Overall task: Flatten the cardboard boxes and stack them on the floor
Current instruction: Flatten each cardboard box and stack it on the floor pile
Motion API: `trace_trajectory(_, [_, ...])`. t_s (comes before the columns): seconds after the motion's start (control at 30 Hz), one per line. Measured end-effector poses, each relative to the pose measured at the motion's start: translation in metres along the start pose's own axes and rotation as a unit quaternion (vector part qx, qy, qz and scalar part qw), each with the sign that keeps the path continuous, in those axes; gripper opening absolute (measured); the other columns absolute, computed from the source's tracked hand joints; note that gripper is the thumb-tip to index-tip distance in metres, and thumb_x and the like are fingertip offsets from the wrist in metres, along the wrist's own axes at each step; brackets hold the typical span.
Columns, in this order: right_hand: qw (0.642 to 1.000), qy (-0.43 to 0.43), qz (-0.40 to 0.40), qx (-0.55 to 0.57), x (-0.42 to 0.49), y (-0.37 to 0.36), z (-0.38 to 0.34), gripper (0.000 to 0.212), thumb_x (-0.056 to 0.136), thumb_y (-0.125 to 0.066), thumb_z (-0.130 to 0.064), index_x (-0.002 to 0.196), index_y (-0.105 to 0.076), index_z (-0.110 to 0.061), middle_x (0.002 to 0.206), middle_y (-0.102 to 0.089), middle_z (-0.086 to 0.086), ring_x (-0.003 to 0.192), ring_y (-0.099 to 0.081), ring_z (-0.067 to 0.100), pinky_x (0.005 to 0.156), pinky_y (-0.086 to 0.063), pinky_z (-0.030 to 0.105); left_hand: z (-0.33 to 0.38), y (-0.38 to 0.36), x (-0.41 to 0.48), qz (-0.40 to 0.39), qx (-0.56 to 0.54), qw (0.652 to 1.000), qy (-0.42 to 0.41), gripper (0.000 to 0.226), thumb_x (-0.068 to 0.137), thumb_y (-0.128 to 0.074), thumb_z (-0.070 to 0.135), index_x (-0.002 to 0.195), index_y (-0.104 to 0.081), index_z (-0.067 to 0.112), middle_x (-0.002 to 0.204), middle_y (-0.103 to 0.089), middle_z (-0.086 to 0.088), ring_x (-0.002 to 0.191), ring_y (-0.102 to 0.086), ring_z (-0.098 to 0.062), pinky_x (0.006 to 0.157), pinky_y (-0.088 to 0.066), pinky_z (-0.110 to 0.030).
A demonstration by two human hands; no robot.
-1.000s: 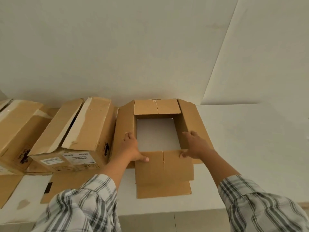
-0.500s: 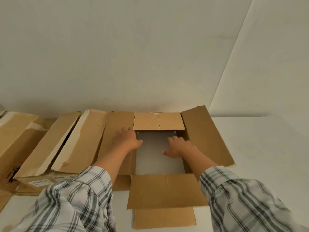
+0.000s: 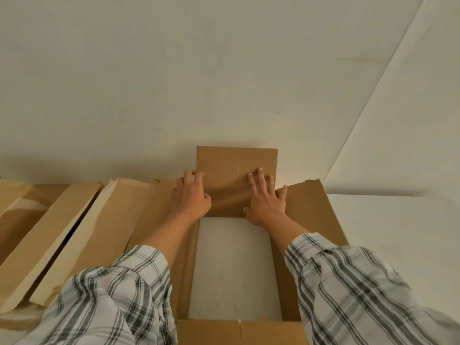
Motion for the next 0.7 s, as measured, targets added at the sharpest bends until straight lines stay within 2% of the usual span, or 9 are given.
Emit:
trace_trajectory(0.07, [1.0, -0.001, -0.025, -0.006, 0.012, -0.007, 0.005, 0.098, 0.096, -0.05, -0.047, 0.151, 0.029, -0.027, 0.157, 0.036, 0.001, 0.149, 0.021, 0.03, 0.116, 0.003, 0.064, -0.005, -0.015, 0.007, -0.063, 0.022, 0.998, -0.013, 0.061, 0.091, -0.055, 0.023, 0.148, -0.033, 0.025, 0.157, -0.022, 0.001, 0.139, -0.029, -0.029, 0.108, -0.035, -0.044])
trace_trajectory(0.17, [0.999, -0.003, -0.047, -0.009, 0.021, -0.02, 0.008, 0.098, 0.097, -0.049, -0.044, 0.148, 0.033, -0.028, 0.158, 0.035, 0.001, 0.148, 0.023, 0.029, 0.115, 0.009, 0.065, -0.013, -0.035, 0.012, -0.145, 0.048, 0.988, -0.008, 0.069, 0.094, -0.05, 0.028, 0.156, -0.018, 0.028, 0.164, -0.007, 0.009, 0.148, -0.012, -0.031, 0.116, -0.022, -0.047])
trace_trajectory(0.3, [0.999, -0.004, -0.036, -0.019, 0.023, -0.028, 0.009, 0.098, 0.097, -0.051, -0.039, 0.15, 0.031, -0.029, 0.161, 0.029, 0.003, 0.149, 0.021, 0.03, 0.112, 0.013, 0.065, -0.021, -0.051, 0.007, -0.192, 0.058, 0.98, -0.005, 0.082, 0.096, -0.052, 0.03, 0.158, 0.001, 0.03, 0.165, 0.008, 0.01, 0.151, 0.006, -0.032, 0.121, -0.007, -0.049])
trace_trajectory(0.53, [0.999, 0.0, -0.051, -0.016, 0.008, -0.018, 0.01, 0.092, 0.096, -0.049, -0.044, 0.154, 0.022, -0.03, 0.163, 0.021, 0.003, 0.15, 0.014, 0.032, 0.111, 0.009, 0.07, -0.025, -0.048, -0.012, -0.208, 0.08, 0.974, -0.036, 0.086, 0.096, -0.052, 0.037, 0.157, 0.008, 0.032, 0.163, 0.019, 0.003, 0.15, 0.015, -0.032, 0.12, -0.002, -0.051])
trace_trajectory(0.63, [0.999, 0.001, -0.026, -0.031, -0.021, -0.017, 0.015, 0.085, 0.097, -0.045, -0.042, 0.155, 0.016, -0.032, 0.163, 0.022, 0.005, 0.15, 0.015, 0.032, 0.108, 0.009, 0.075, -0.033, -0.037, -0.041, -0.164, 0.081, 0.982, -0.037, 0.086, 0.097, -0.049, 0.042, 0.155, 0.014, 0.036, 0.162, 0.024, -0.001, 0.15, 0.012, -0.032, 0.12, -0.001, -0.052])
trace_trajectory(0.7, [0.999, -0.014, -0.005, -0.042, -0.046, -0.015, 0.025, 0.082, 0.097, -0.044, -0.044, 0.156, 0.013, -0.033, 0.163, 0.021, 0.006, 0.149, 0.017, 0.034, 0.105, 0.01, 0.077, -0.042, -0.023, -0.064, -0.125, 0.08, 0.989, -0.004, 0.083, 0.098, -0.042, 0.05, 0.154, 0.017, 0.033, 0.162, 0.024, -0.004, 0.15, 0.011, -0.033, 0.119, 0.001, -0.053])
Point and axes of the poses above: each hand's wrist, its own x-axis towards the middle knuckle, its own y-axis out of the back of the hand, z = x × y, the point moved 5 cm from there along x, towards the middle knuckle
